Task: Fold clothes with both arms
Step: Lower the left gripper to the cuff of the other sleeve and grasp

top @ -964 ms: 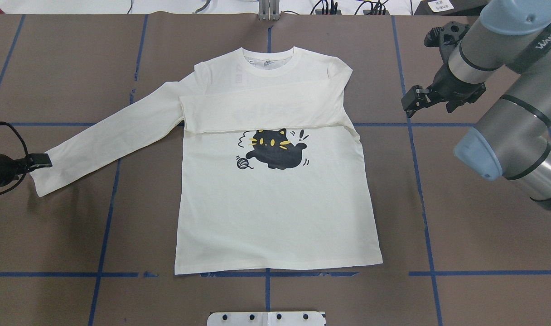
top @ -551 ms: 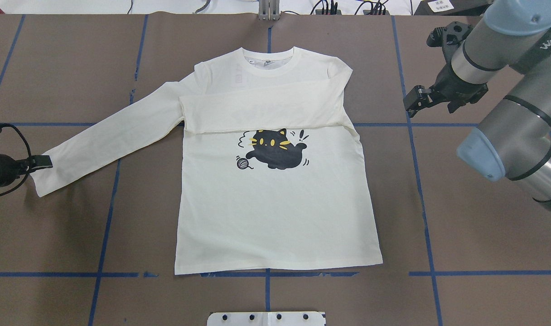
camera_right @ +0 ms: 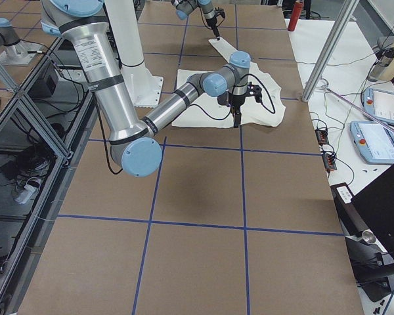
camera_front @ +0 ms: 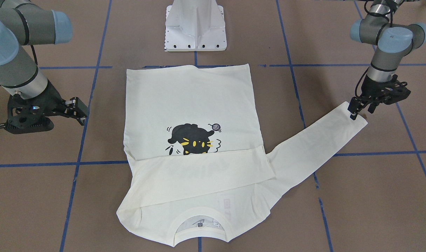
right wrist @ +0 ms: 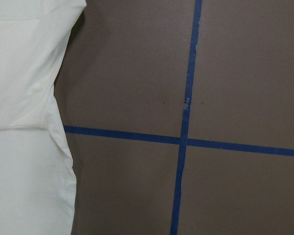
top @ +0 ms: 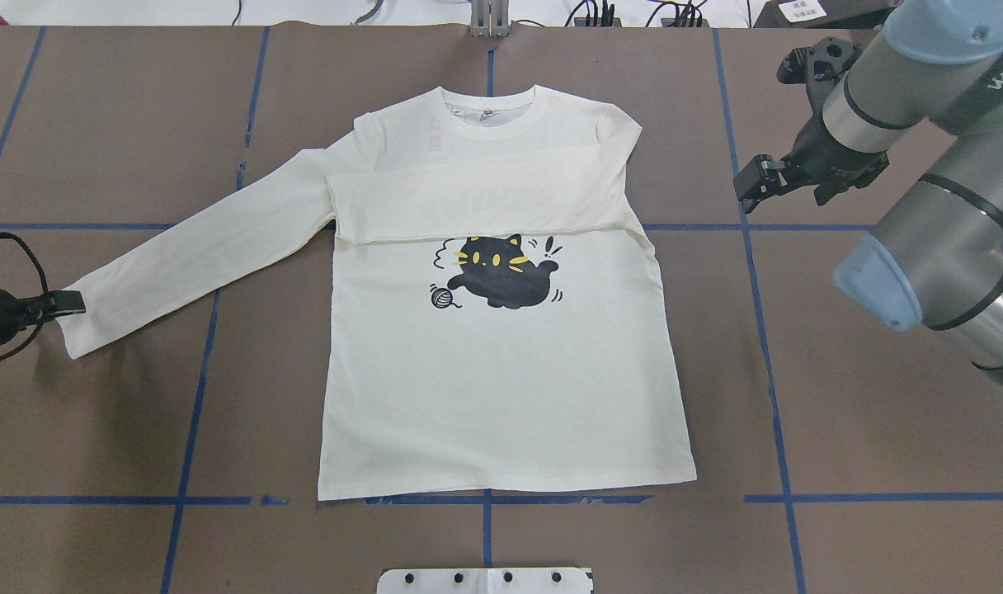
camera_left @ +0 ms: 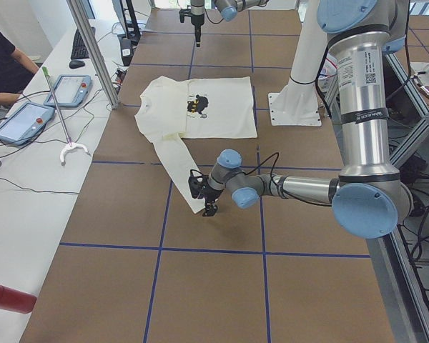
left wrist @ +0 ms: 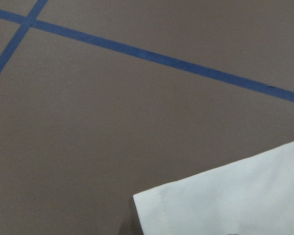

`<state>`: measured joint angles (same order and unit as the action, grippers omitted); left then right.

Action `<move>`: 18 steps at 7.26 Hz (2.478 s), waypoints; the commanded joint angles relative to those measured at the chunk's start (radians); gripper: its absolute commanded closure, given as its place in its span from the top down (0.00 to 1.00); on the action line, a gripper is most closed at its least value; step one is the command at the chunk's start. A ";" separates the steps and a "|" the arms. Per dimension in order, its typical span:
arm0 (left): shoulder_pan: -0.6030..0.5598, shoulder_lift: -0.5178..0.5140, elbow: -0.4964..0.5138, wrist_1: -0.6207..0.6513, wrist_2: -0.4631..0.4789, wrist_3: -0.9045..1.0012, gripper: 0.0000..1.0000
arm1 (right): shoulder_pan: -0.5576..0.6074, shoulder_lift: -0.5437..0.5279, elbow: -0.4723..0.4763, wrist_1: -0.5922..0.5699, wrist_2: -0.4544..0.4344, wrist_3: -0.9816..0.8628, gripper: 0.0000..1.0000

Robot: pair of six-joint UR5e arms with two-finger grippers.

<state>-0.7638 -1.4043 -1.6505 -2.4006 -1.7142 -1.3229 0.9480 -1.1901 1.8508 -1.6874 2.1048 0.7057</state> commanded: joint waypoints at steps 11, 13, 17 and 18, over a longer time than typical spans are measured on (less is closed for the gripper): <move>0.008 -0.005 -0.009 0.001 -0.004 -0.002 0.17 | 0.005 0.000 0.007 0.000 0.004 0.000 1.00; 0.008 -0.007 -0.011 0.001 -0.005 -0.002 0.19 | 0.011 0.000 0.007 -0.002 0.004 0.000 1.00; 0.008 -0.007 -0.011 0.006 -0.005 0.001 1.00 | 0.011 -0.003 0.005 -0.002 0.004 0.000 1.00; 0.008 -0.007 -0.011 0.006 -0.004 0.001 1.00 | 0.009 -0.006 0.007 -0.002 0.004 0.000 1.00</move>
<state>-0.7563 -1.4112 -1.6613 -2.3953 -1.7192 -1.3224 0.9584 -1.1936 1.8566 -1.6889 2.1092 0.7056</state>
